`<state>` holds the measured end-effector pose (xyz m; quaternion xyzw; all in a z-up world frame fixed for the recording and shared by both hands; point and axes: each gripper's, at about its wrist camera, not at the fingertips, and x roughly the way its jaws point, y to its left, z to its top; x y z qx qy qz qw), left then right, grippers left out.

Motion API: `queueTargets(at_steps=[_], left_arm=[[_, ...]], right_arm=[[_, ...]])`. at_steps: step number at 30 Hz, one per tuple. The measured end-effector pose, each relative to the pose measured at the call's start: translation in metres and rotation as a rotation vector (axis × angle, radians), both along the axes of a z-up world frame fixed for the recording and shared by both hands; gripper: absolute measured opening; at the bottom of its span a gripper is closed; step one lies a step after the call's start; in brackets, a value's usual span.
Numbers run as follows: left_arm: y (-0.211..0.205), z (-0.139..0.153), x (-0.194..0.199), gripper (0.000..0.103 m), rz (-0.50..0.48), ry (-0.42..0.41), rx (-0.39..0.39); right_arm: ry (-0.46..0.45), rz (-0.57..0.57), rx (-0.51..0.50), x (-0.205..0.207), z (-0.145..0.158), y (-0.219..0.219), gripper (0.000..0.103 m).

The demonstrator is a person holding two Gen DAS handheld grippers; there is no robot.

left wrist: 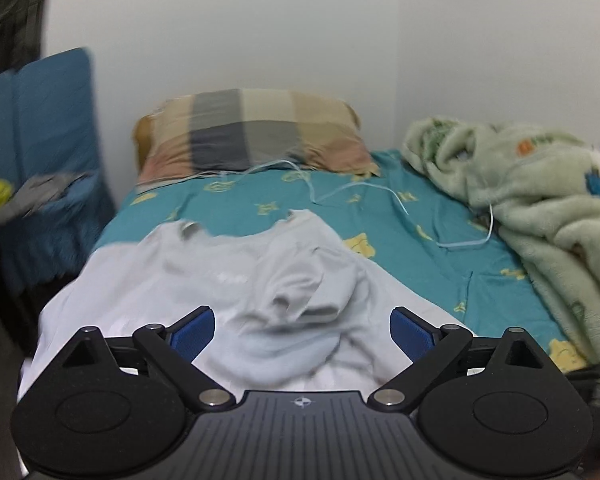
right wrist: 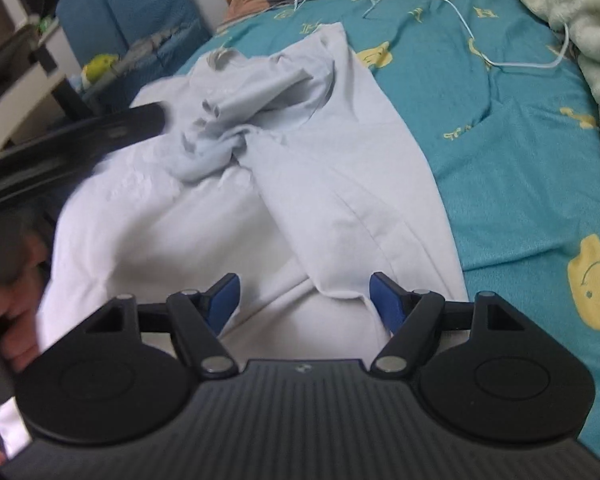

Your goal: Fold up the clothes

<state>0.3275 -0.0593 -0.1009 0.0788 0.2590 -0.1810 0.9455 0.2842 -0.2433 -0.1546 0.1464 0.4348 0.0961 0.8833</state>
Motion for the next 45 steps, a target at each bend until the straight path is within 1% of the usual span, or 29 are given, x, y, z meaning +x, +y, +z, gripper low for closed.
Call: queueTargets(at_steps=[1, 4, 5, 7, 8, 9, 11, 16, 17, 18, 20, 22, 24, 27, 29, 31, 33, 34, 35, 37, 39, 41, 44, 45], left_arm=[[-0.005, -0.003, 0.015, 0.093, -0.006, 0.012, 0.007], [-0.012, -0.015, 0.061, 0.090, 0.005, 0.097, -0.035], [-0.012, -0.020, 0.076, 0.087, 0.007, 0.133, -0.051], [-0.010, -0.033, 0.098, 0.074, 0.014, 0.216, -0.065], [-0.009, -0.039, 0.109, 0.057, 0.018, 0.257, -0.071], [-0.008, -0.046, 0.119, 0.034, 0.021, 0.299, -0.077], [-0.001, -0.049, 0.131, 0.006, 0.028, 0.345, -0.113], [0.036, -0.015, 0.157, 0.005, 0.124, 0.304, -0.327], [0.043, -0.009, 0.166, 0.004, 0.151, 0.288, -0.348], [0.049, -0.006, 0.176, 0.004, 0.179, 0.278, -0.356], [0.058, -0.009, 0.200, 0.004, 0.230, 0.295, -0.371], [0.060, -0.019, 0.221, 0.004, 0.268, 0.317, -0.360], [0.057, -0.034, 0.238, 0.004, 0.296, 0.337, -0.329], [0.054, -0.060, 0.244, 0.005, 0.324, 0.374, -0.287], [0.053, -0.077, 0.247, 0.006, 0.342, 0.400, -0.259], [0.055, -0.077, 0.234, 0.010, 0.346, 0.380, -0.284], [0.057, -0.071, 0.226, 0.026, 0.340, 0.383, -0.297], [0.057, -0.066, 0.220, 0.030, 0.334, 0.375, -0.288], [0.056, -0.058, 0.212, 0.039, 0.326, 0.357, -0.274], [0.054, -0.045, 0.195, 0.049, 0.327, 0.336, -0.247], [0.050, -0.031, 0.170, 0.050, 0.320, 0.328, -0.224], [0.046, -0.016, 0.138, 0.051, 0.311, 0.318, -0.220], [0.039, 0.011, 0.084, 0.058, 0.299, 0.294, -0.223], [0.036, 0.019, 0.066, 0.059, 0.298, 0.283, -0.218]], right_arm=[[0.009, -0.009, 0.022, 0.001, -0.001, -0.003, 0.073], [0.015, -0.033, 0.067, 0.004, -0.001, -0.009, 0.073], [0.015, -0.039, 0.077, 0.005, -0.001, -0.010, 0.073], [0.014, -0.048, 0.093, 0.008, -0.002, -0.012, 0.074], [0.012, -0.050, 0.097, 0.008, -0.003, -0.013, 0.074], [0.010, -0.050, 0.096, 0.008, -0.004, -0.012, 0.074], [0.007, -0.046, 0.087, 0.008, -0.004, -0.010, 0.075], [0.004, -0.039, 0.044, 0.006, -0.001, -0.002, 0.076], [0.003, -0.030, 0.027, 0.006, -0.001, 0.000, 0.076], [0.001, -0.018, 0.008, 0.006, 0.000, 0.003, 0.076], [-0.006, 0.006, -0.019, 0.006, 0.002, 0.008, 0.076], [-0.021, 0.038, -0.033, 0.005, 0.004, 0.013, 0.075], [-0.030, 0.073, -0.058, 0.004, 0.004, 0.021, 0.074], [-0.037, 0.117, -0.104, 0.003, 0.002, 0.031, 0.076], [-0.040, 0.129, -0.118, 0.004, 0.001, 0.034, 0.076], [-0.041, 0.131, -0.110, 0.005, 0.000, 0.032, 0.076], [-0.043, 0.127, -0.085, 0.007, 0.001, 0.027, 0.076], [-0.047, 0.120, -0.063, 0.007, 0.002, 0.024, 0.076], [-0.052, 0.114, -0.042, 0.007, 0.004, 0.021, 0.076], [-0.069, 0.110, -0.006, 0.005, 0.008, 0.016, 0.075], [-0.099, 0.107, -0.009, -0.001, 0.014, 0.013, 0.074], [-0.121, 0.100, -0.029, -0.007, 0.021, 0.012, 0.074], [-0.140, 0.106, -0.032, -0.020, 0.039, 0.006, 0.074], [-0.148, 0.106, -0.033, -0.024, 0.047, 0.003, 0.074]])
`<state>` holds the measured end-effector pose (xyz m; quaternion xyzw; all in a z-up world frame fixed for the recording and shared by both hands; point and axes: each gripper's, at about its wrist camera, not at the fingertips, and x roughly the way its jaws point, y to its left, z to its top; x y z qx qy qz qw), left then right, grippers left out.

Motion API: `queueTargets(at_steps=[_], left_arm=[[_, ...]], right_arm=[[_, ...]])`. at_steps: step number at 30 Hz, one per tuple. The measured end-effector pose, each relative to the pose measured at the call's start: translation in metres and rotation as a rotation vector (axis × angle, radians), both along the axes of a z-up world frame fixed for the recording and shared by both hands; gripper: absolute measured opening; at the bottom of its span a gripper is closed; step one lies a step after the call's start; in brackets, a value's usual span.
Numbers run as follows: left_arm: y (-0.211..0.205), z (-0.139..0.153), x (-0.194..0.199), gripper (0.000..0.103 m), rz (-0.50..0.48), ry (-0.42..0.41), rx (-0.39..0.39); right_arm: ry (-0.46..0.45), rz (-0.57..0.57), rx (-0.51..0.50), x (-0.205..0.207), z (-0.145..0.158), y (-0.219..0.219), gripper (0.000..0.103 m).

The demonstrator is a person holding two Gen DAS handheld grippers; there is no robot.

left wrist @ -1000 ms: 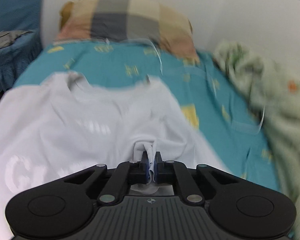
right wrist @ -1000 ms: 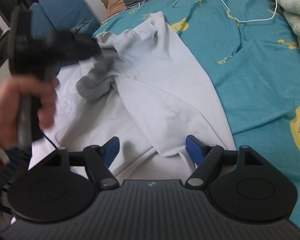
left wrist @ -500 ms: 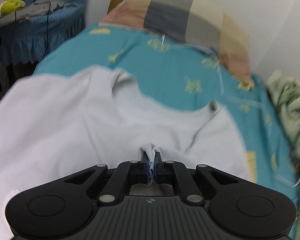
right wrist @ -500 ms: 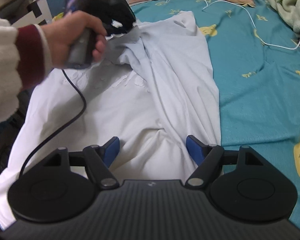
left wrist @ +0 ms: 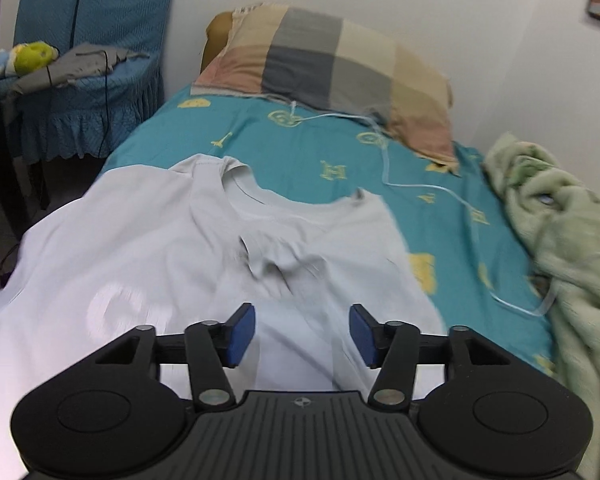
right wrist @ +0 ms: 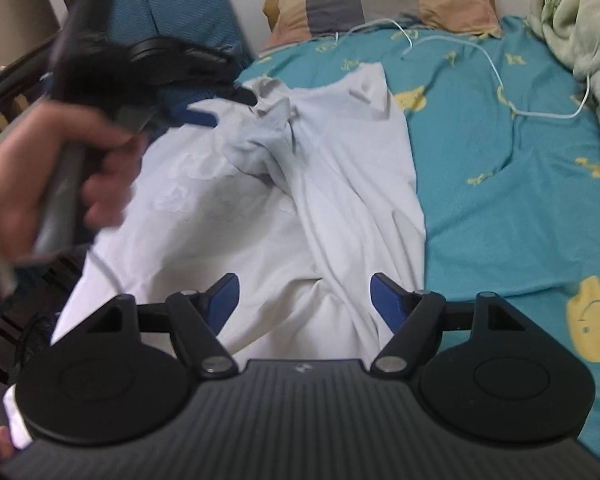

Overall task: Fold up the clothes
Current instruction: 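Release the shirt and move both grippers away from it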

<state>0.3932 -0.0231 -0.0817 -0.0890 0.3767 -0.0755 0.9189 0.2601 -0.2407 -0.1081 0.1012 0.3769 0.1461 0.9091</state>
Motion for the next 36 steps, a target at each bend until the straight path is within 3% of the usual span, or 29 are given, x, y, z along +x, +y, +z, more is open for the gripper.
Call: queueTargets(at_steps=[8, 15, 18, 25, 26, 27, 28, 29, 36], left_arm=[[-0.031, 0.034, -0.148, 0.059, -0.019, -0.018, -0.033], [-0.083, 0.004, -0.249, 0.057, -0.156, 0.058, -0.132], [-0.110, -0.016, -0.275, 0.054, -0.222, 0.080, -0.114], [-0.153, -0.049, -0.294, 0.050, -0.344, 0.114, -0.090], [-0.155, -0.055, -0.291, 0.041, -0.356, 0.131, -0.088], [-0.157, -0.061, -0.288, 0.020, -0.369, 0.149, -0.087], [-0.156, -0.065, -0.286, 0.010, -0.373, 0.160, -0.084], [-0.155, -0.069, -0.284, 0.005, -0.375, 0.168, -0.082], [-0.101, -0.030, -0.291, 0.003, -0.389, 0.173, -0.267]], right_arm=[[-0.095, -0.036, 0.000, -0.071, 0.068, -0.046, 0.074], [-0.178, -0.206, 0.042, -0.123, 0.090, -0.090, 0.074], [-0.169, -0.257, 0.048, -0.124, 0.082, -0.104, 0.074], [-0.078, -0.284, 0.086, -0.099, 0.047, -0.110, 0.074], [-0.063, -0.278, 0.094, -0.094, 0.042, -0.109, 0.074], [-0.054, -0.272, 0.098, -0.090, 0.039, -0.108, 0.074], [-0.048, -0.267, 0.097, -0.087, 0.037, -0.106, 0.074], [-0.042, -0.263, 0.096, -0.085, 0.035, -0.105, 0.074], [-0.046, -0.252, 0.148, -0.084, 0.036, -0.108, 0.074]])
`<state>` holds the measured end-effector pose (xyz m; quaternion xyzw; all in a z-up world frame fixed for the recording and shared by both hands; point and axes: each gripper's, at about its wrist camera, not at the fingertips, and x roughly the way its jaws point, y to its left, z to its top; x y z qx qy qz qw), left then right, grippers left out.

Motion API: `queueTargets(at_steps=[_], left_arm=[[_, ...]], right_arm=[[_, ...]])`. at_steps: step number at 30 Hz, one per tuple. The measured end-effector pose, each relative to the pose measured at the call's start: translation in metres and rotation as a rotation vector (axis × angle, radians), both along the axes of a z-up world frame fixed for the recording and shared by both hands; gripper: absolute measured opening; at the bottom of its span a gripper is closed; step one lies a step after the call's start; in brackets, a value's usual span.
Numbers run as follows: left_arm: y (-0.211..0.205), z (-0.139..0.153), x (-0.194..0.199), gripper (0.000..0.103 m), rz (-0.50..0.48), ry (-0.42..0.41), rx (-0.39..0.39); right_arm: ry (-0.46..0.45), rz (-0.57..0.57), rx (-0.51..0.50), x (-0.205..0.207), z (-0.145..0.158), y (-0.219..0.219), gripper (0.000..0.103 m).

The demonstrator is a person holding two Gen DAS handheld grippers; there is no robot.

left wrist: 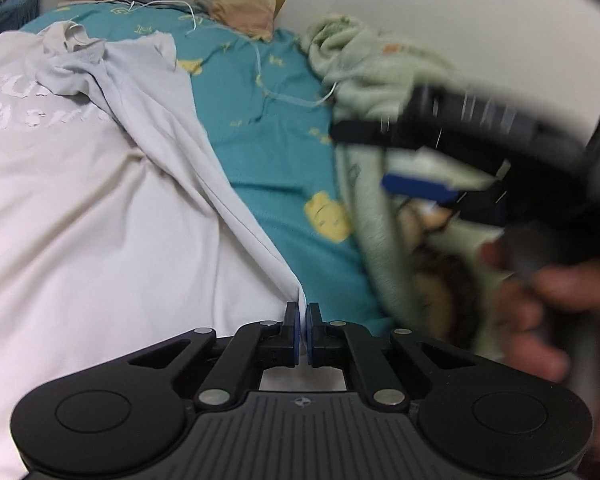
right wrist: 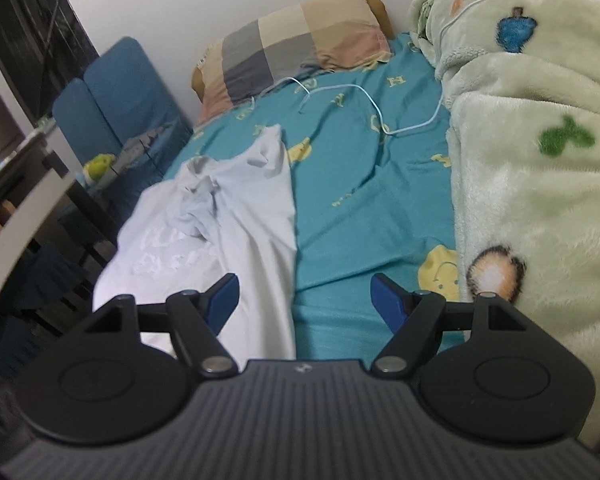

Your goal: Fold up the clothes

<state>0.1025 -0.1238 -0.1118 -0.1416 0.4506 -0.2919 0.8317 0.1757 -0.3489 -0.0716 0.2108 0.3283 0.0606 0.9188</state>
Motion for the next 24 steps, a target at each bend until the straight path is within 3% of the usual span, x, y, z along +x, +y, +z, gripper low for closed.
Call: queueTargets(at_steps=[2, 5, 9, 16, 17, 19, 20, 21, 24], left_arm=[[0.024, 0.012, -0.004, 0.003, 0.014, 0.038, -0.057], [0.059, 0.012, -0.007, 0.003, 0.065, 0.104, -0.078], [0.087, -0.009, -0.003, 0.003, 0.145, 0.176, -0.018], [0.091, -0.038, 0.009, 0.005, 0.180, 0.277, 0.039], [0.093, -0.036, 0.009, 0.007, 0.185, 0.273, 0.043], [0.099, -0.030, 0.008, 0.012, 0.204, 0.264, 0.047], [0.104, -0.026, 0.007, 0.018, 0.218, 0.259, 0.040], [0.110, -0.021, 0.006, 0.024, 0.237, 0.252, 0.028], [0.128, 0.001, 0.003, 0.032, 0.281, 0.210, -0.002]], right_arm=[[-0.004, 0.010, 0.016, -0.001, 0.001, 0.001, 0.074], [0.010, 0.042, 0.016, 0.003, -0.001, 0.008, 0.074], [0.044, 0.128, -0.023, 0.008, -0.008, 0.030, 0.074], [0.106, 0.324, -0.094, 0.007, -0.028, 0.089, 0.072], [0.126, 0.350, -0.096, 0.007, -0.032, 0.097, 0.067], [0.161, 0.393, -0.123, 0.003, -0.041, 0.111, 0.036], [0.168, 0.411, -0.140, 0.000, -0.043, 0.117, 0.029], [0.171, 0.432, -0.153, -0.004, -0.043, 0.120, 0.024], [0.201, 0.460, -0.152, -0.018, -0.039, 0.120, 0.024]])
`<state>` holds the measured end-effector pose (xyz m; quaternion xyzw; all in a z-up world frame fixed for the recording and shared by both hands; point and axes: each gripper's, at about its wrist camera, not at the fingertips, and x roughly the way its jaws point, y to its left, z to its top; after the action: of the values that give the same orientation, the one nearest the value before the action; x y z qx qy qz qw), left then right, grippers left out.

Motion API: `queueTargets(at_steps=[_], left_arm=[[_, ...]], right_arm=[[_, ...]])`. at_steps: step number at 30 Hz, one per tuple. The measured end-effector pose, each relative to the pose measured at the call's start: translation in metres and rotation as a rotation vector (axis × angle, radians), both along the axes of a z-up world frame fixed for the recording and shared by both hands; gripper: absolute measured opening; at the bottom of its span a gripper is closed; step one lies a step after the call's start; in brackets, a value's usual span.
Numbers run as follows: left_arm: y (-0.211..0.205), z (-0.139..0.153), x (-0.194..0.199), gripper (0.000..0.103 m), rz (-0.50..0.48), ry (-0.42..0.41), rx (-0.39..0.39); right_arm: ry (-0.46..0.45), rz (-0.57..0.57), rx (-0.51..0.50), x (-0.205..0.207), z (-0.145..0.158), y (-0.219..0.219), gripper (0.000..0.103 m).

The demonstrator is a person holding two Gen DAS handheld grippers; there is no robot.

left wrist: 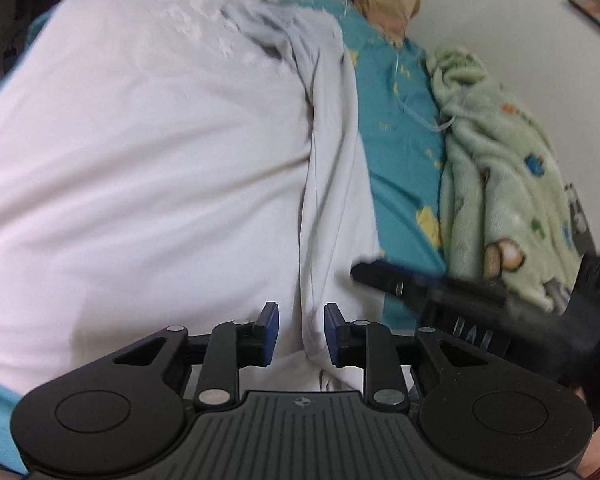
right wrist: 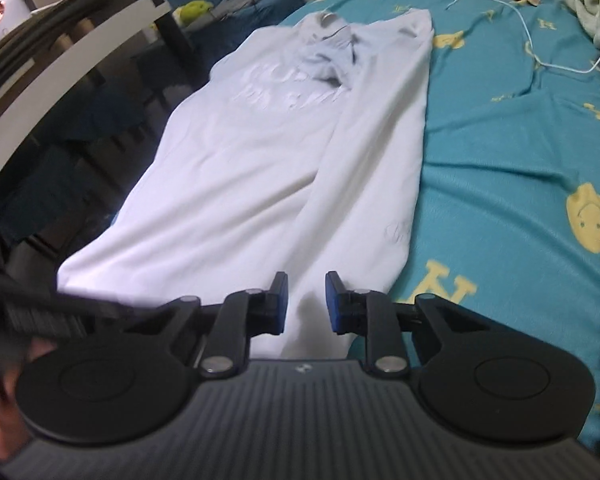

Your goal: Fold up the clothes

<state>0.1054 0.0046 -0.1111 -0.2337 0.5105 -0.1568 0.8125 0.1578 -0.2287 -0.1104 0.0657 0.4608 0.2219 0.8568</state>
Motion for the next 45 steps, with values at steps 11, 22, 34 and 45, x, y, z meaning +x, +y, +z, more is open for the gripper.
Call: queueTargets(at_steps=[11, 22, 34, 45], left_arm=[[0.130, 0.045, 0.067, 0.078, 0.346, -0.089, -0.176], [0.294, -0.053, 0.206, 0.080, 0.822, -0.026, -0.372], [0.328, -0.155, 0.291, 0.078, 0.835, -0.019, -0.561], [0.315, -0.109, 0.327, 0.007, 0.755, -0.198, -0.214]], right_arm=[[0.171, 0.097, 0.099, -0.018, 0.007, 0.014, 0.024], [-0.010, -0.039, 0.145, 0.053, -0.012, 0.020, 0.025], [0.124, -0.034, 0.188, 0.076, -0.047, 0.034, 0.025], [0.143, -0.083, 0.247, 0.081, -0.046, 0.030, 0.025]])
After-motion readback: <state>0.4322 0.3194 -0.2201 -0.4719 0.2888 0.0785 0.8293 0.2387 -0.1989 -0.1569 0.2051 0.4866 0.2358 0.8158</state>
